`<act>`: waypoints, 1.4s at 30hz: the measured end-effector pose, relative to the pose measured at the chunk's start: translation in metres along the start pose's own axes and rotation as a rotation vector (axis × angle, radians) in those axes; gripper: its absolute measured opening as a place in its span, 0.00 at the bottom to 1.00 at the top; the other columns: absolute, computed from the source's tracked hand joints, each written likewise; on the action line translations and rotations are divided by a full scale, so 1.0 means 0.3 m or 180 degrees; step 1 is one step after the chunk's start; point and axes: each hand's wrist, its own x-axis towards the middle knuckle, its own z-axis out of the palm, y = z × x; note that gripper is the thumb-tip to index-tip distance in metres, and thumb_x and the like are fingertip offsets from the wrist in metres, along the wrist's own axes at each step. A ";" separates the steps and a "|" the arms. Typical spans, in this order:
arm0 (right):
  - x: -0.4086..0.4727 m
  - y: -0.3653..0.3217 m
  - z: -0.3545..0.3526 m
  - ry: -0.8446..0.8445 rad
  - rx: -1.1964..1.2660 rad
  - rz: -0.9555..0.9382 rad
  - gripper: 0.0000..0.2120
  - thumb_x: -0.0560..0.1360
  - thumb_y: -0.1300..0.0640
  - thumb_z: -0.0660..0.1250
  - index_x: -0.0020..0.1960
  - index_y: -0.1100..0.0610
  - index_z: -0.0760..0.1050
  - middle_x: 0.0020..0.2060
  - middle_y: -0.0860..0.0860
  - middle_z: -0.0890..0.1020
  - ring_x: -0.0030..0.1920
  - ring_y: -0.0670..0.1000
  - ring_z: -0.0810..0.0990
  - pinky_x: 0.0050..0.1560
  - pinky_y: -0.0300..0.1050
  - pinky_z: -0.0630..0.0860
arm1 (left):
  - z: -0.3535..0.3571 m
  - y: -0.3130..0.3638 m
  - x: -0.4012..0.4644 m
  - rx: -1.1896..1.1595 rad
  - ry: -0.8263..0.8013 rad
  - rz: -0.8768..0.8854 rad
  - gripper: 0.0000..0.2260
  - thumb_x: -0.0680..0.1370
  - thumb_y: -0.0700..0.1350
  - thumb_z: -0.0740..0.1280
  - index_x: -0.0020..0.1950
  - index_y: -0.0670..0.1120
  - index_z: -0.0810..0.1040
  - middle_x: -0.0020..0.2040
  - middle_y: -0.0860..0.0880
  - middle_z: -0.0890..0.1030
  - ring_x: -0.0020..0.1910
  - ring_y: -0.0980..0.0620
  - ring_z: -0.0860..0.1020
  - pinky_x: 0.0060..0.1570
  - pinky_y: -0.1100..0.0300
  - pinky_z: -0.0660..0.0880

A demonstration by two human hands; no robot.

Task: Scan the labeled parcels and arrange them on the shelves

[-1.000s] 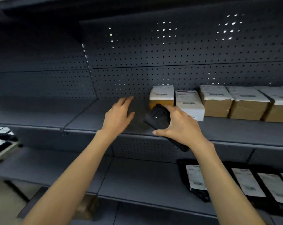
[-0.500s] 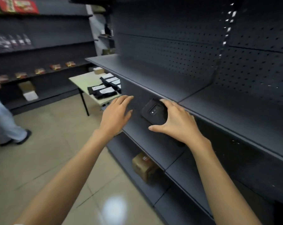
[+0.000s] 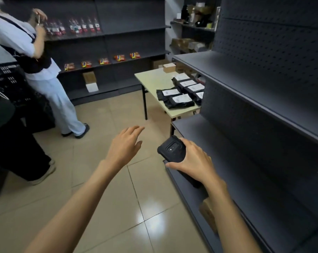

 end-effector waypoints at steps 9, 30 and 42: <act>0.556 0.037 0.190 -0.0333 -0.0021 0.0245 0.41 0.63 0.38 0.78 0.71 0.45 0.67 0.63 0.46 0.77 0.61 0.53 0.78 0.50 0.45 0.69 | 0.282 -0.308 0.308 -0.0124 -0.0440 -0.0265 0.23 0.79 0.46 0.67 0.74 0.48 0.69 0.70 0.48 0.73 0.66 0.45 0.73 0.58 0.52 0.73; 2.180 -0.171 0.398 -0.0531 -0.0115 -0.0097 0.40 0.65 0.39 0.77 0.72 0.46 0.65 0.65 0.45 0.75 0.63 0.52 0.76 0.50 0.46 0.65 | 0.737 -1.210 1.467 -0.0111 -0.0880 -0.0640 0.25 0.75 0.39 0.66 0.72 0.47 0.70 0.67 0.47 0.75 0.64 0.43 0.74 0.58 0.49 0.74; 3.031 -0.310 0.505 -0.0170 0.0133 0.0612 0.38 0.64 0.40 0.77 0.70 0.47 0.68 0.60 0.46 0.77 0.59 0.53 0.78 0.47 0.46 0.70 | 0.943 -1.792 2.323 -0.0223 -0.1150 -0.0112 0.25 0.76 0.39 0.62 0.74 0.49 0.69 0.68 0.49 0.73 0.62 0.44 0.74 0.54 0.51 0.74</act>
